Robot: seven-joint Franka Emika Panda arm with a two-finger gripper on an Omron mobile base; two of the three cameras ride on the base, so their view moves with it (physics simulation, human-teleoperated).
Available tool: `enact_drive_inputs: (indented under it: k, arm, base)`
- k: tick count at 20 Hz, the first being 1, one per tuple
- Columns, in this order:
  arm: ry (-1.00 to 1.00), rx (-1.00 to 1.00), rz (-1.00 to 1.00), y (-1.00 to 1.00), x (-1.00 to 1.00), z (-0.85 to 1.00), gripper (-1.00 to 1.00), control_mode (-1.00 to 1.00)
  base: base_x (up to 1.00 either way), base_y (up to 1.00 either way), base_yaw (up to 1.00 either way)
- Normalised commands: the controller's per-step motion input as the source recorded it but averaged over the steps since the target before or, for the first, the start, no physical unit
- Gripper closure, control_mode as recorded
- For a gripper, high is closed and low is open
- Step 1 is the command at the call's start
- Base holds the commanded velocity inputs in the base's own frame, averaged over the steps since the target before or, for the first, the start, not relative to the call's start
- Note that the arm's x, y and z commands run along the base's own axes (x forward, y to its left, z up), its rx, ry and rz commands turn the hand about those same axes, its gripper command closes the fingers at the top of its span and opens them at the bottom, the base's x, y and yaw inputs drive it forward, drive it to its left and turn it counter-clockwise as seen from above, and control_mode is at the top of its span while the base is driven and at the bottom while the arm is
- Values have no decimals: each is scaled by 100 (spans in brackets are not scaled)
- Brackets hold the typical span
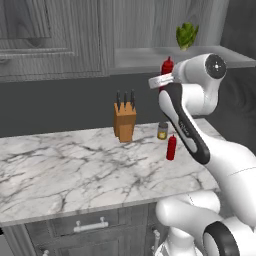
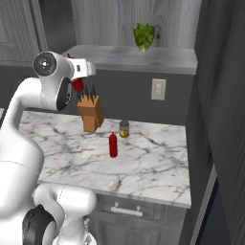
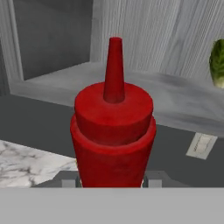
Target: Pick the ketchup and ketchup from the counter and place them in the cabinet.
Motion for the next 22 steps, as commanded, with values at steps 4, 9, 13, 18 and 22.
enact_drive_inputs:
  k: [4, 9, 13, 18, 22]
  arm:
    - [0, 0, 0, -3, 0, 41, 100, -100]
    - [0, 0, 0, -3, 0, 38, 100, -100]
    - [0, 0, 0, -3, 0, 34, 100, -100]
    - [0, 0, 0, -5, 0, 30, 100, -100]
    - [0, 0, 0, -7, 7, 18, 100, -100]
  base:
    - [0, 0, 0]
    - [0, 0, 0]
    - [0, 0, 0]
    - [0, 0, 0]
    - [0, 0, 0]
